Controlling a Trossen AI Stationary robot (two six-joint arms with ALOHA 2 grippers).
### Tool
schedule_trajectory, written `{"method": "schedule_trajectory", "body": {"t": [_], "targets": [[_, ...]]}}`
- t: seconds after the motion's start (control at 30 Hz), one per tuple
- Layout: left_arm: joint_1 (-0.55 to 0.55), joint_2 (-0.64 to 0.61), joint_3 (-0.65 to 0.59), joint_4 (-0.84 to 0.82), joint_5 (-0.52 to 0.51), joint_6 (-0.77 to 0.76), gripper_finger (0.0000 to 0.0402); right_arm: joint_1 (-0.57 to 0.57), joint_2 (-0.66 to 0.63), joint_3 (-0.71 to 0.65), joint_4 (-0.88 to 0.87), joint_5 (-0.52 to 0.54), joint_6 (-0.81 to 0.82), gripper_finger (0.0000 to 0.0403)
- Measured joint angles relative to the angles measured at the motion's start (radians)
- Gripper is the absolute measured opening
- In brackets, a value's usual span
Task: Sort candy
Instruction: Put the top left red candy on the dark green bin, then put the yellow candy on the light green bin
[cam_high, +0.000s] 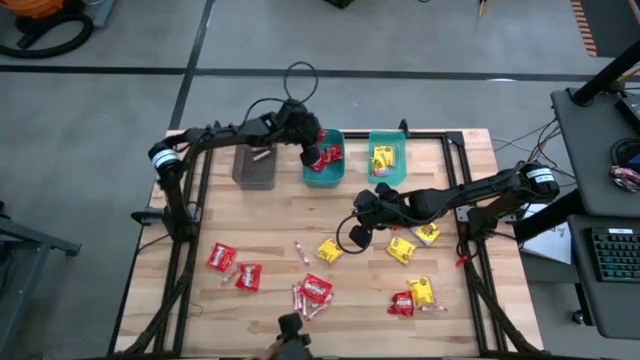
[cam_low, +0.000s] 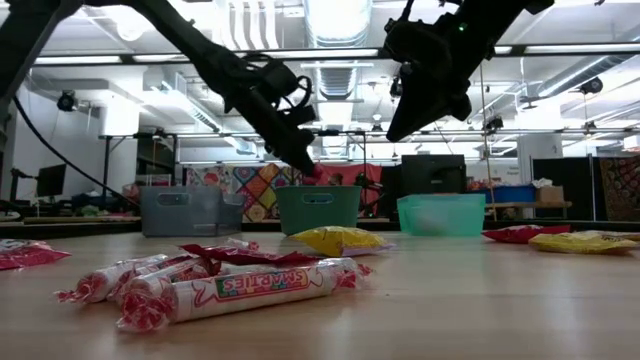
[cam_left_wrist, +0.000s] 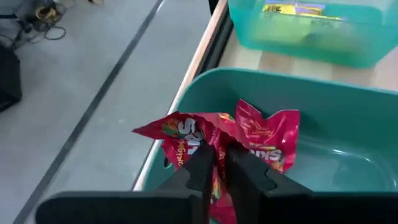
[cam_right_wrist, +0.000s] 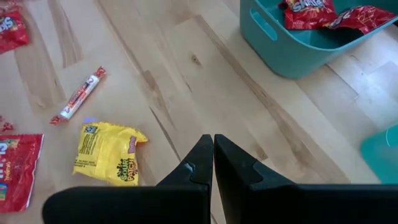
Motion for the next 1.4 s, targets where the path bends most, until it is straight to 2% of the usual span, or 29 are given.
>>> {"method": "schedule_trajectory", "body": {"t": [0.27, 0.47, 0.6, 0.8, 0.9, 1.0, 1.07, 1.2, 1.27, 1.4], "targets": [[0.0, 0.005, 0.041, -0.101, 0.0, 0.01, 0.0078, 0.001, 0.0, 0.0, 0.002, 0.0, 0.012, 0.0009], [-0.011, -0.025, 0.038, -0.186, 0.002, -0.003, 0.008, 0.002, 0.0, 0.0, -0.002, -0.005, 0.05, 0.0009], [-0.028, -0.077, 0.013, -0.254, 0.071, -0.037, 0.0079, 0.002, 0.0, 0.0, -0.004, -0.054, 0.062, 0.0009], [-0.084, -0.232, -0.138, -0.301, 0.218, -0.114, 0.0079, 0.003, 0.0, 0.0, -0.006, -0.144, 0.116, 0.0009], [-0.148, -0.326, -0.251, -0.249, 0.261, -0.144, 0.0079, 0.003, 0.0, 0.0, -0.006, -0.204, 0.123, 0.0009], [-0.228, -0.413, -0.37, -0.165, 0.262, -0.162, 0.0079, 0.003, 0.0, 0.0, -0.007, -0.227, 0.117, 0.0009], [-0.284, -0.462, -0.442, -0.124, 0.26, -0.169, 0.0079, 0.003, 0.0, 0.0, -0.014, -0.241, 0.069, 0.0009], [-0.363, -0.557, -0.559, -0.049, 0.247, -0.208, 0.0079, 0.02, 0.0, 0.0, -0.08, -0.255, -0.283, 0.0009], [-0.393, -0.603, -0.6, -0.02, 0.201, -0.253, 0.0079, 0.032, 0.0, -0.002, -0.082, -0.235, -0.413, 0.0009], [-0.44, -0.685, -0.674, 0.033, 0.082, -0.334, 0.0079, 0.041, 0.007, -0.002, -0.026, -0.206, -0.446, 0.0019]]}}
